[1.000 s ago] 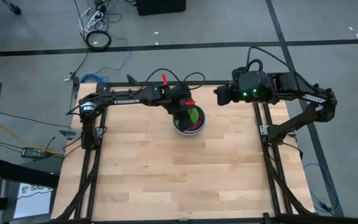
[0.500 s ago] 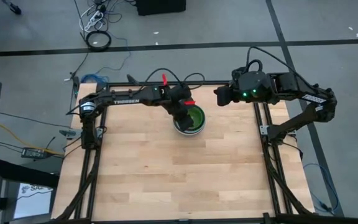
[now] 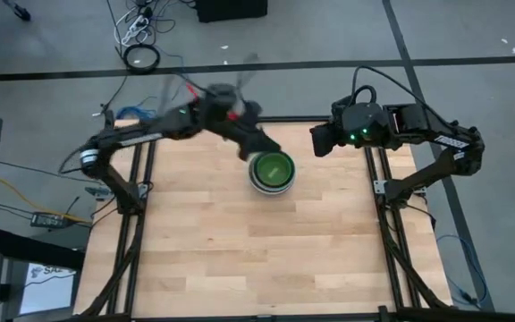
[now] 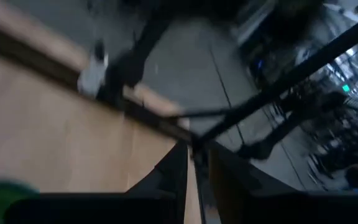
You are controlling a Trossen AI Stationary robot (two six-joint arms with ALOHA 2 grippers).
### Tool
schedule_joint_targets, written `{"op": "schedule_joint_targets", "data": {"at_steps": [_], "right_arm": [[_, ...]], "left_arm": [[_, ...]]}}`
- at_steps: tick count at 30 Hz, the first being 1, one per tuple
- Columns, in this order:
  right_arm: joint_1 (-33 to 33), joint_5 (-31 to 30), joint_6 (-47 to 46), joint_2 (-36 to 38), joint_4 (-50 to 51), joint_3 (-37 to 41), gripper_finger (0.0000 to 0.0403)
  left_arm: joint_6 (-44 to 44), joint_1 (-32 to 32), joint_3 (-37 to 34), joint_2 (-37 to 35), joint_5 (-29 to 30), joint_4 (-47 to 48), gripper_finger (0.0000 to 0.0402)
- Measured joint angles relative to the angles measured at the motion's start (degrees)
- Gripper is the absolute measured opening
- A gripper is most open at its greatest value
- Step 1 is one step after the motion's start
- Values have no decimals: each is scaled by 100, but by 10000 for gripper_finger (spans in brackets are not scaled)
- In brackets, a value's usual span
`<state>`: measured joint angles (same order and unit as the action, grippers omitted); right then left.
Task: Nest bowls inside each other
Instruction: Return to Home Position
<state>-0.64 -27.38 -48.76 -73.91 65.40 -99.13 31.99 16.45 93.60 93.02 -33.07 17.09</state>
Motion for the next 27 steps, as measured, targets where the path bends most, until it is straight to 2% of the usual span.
{"op": "schedule_joint_targets", "data": {"at_steps": [6,9,12,14,16,18,20,22,27], "right_arm": [[2,53,1103,5,-658,0,89],[18,281,1168,9,-997,0,88],[66,554,1697,9,-1654,1,88],[41,1187,2291,15,-2515,2,88],[-75,2122,2849,36,-3486,2,88],[-219,3019,3183,78,-4456,2,88],[-361,3628,3315,147,-5152,1,87],[-503,3893,3360,313,-5436,0,87],[-851,3885,3686,1049,-5052,0,87]], "left_arm": [[-364,258,4,-923,244,-197,72],[-611,353,4,-1271,271,-350,72],[-770,386,13,-1515,254,-624,72],[-772,385,13,-1624,241,-806,72],[-680,372,13,-1685,225,-873,72],[-265,353,9,-1732,151,-940,72],[177,326,9,-1734,-7,-1233,72],[631,326,-10,-1757,-380,-2076,71],[1530,449,10,-2207,-1383,-5765,71]]}}
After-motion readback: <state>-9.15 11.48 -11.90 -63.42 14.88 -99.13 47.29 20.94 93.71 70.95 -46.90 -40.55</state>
